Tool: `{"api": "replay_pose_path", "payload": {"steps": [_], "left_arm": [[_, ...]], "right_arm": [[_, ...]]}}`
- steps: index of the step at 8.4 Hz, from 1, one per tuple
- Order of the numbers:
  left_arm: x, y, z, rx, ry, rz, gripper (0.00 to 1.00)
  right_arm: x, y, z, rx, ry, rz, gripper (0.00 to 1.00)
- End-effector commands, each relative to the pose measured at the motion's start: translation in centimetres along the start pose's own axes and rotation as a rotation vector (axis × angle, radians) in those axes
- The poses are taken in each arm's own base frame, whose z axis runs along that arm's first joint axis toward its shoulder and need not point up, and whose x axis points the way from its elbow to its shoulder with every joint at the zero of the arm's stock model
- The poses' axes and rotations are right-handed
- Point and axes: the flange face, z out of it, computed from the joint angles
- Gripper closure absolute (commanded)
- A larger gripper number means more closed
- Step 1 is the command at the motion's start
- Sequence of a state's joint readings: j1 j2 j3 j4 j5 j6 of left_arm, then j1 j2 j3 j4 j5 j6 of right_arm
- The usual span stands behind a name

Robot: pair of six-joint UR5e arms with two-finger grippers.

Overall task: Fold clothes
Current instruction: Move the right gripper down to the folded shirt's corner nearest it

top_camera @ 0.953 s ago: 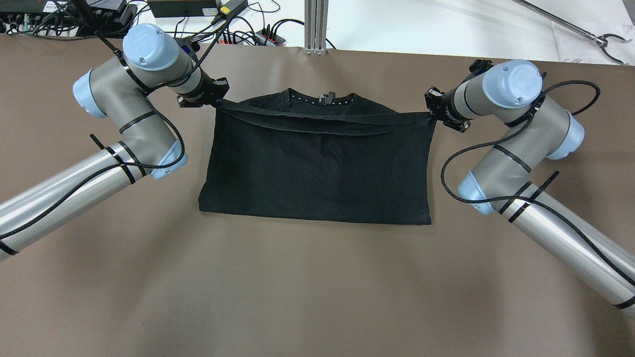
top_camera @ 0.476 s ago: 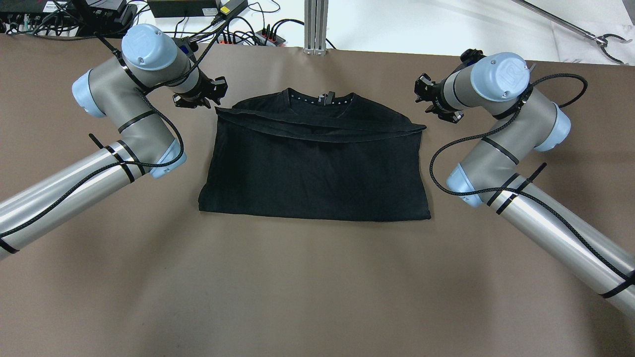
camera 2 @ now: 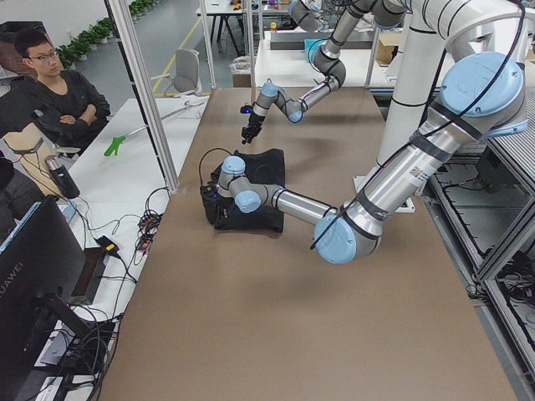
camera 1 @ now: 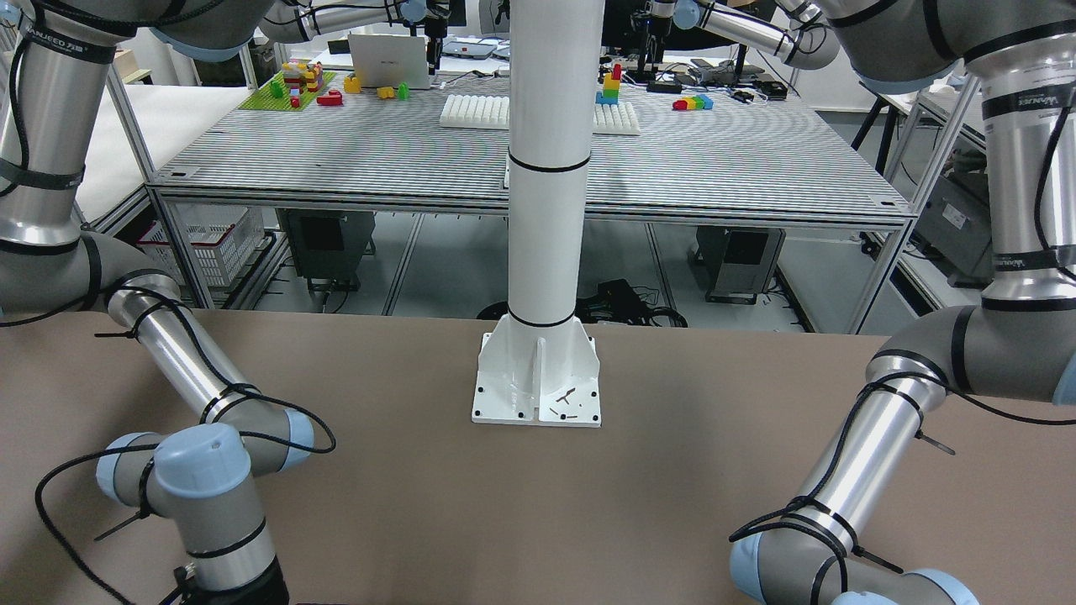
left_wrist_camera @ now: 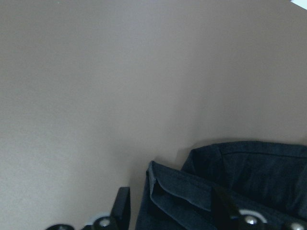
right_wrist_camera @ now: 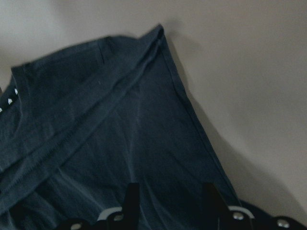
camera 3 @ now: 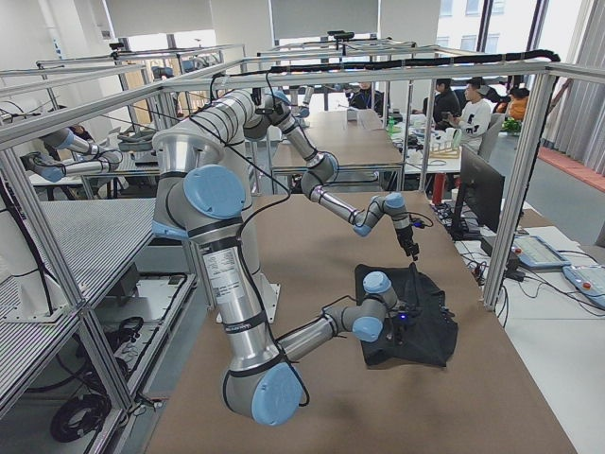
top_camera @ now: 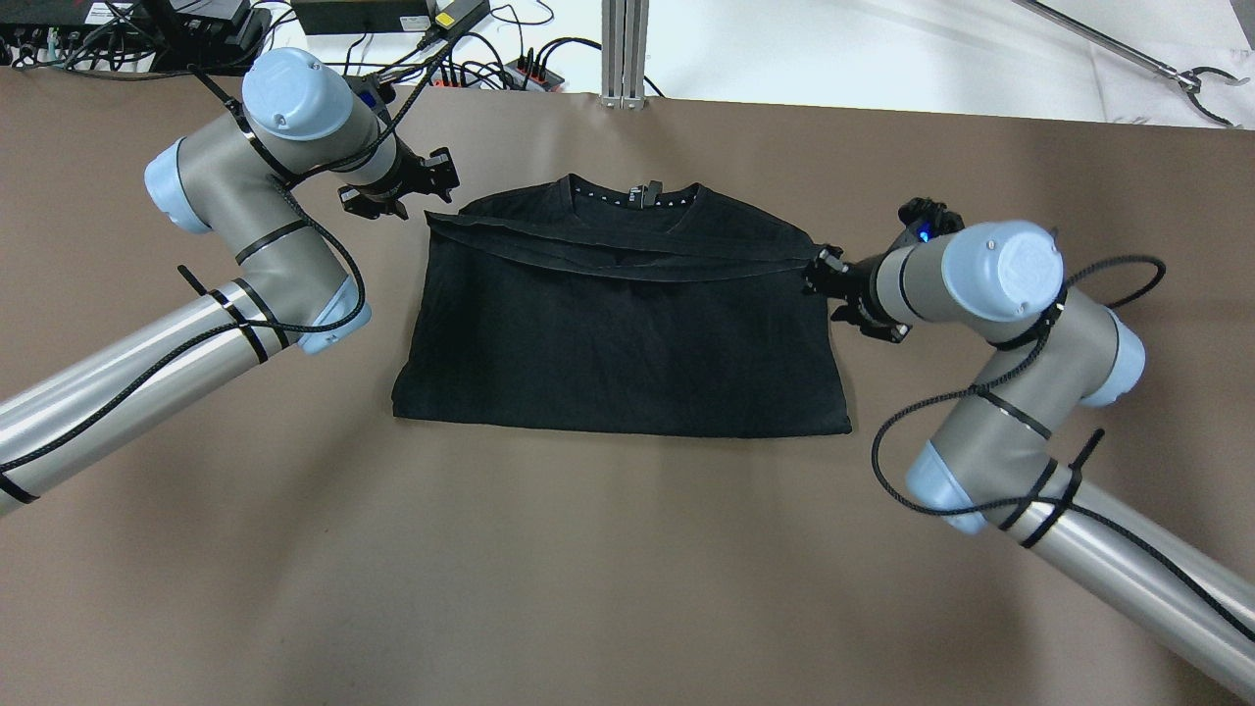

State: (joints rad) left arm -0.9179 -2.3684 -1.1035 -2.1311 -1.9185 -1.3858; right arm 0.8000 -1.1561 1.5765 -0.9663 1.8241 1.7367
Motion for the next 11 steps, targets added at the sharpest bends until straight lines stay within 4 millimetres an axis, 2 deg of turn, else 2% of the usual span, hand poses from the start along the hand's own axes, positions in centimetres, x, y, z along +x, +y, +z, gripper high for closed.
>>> {"api": "replay_pose_path", "payload": {"steps": [1,6,8,9,10,11], "left_arm": [[-0.1,0.2,0.1,-0.001,-0.001,-0.006,0.33],[0.2,1.3,0.5,-0.007,0.008,-0.053,0.33],[0.3,1.3,0.4,-0.006,0.018,-0.058,0.33],[0.1,1.4,0.0,-0.003,0.026,-0.057,0.33],[0.1,1.4,-0.1,0.0,0.027,-0.056,0.33],[0.0,1.4,-0.1,0.005,0.025,-0.062,0.33]], "right_arm": [[5.6,6.4,-0.7,-0.089,0.046,-0.051,0.45],[8.2,5.8,-0.2,-0.081,0.091,-0.046,0.46],[9.0,6.0,-1.3,-0.087,0.088,-0.046,0.46],[9.2,6.6,-1.1,-0.087,0.091,-0.051,0.47],[9.3,7.3,-0.8,-0.092,0.094,-0.057,0.53],[9.4,7.3,-0.7,-0.092,0.091,-0.044,0.67]]}}
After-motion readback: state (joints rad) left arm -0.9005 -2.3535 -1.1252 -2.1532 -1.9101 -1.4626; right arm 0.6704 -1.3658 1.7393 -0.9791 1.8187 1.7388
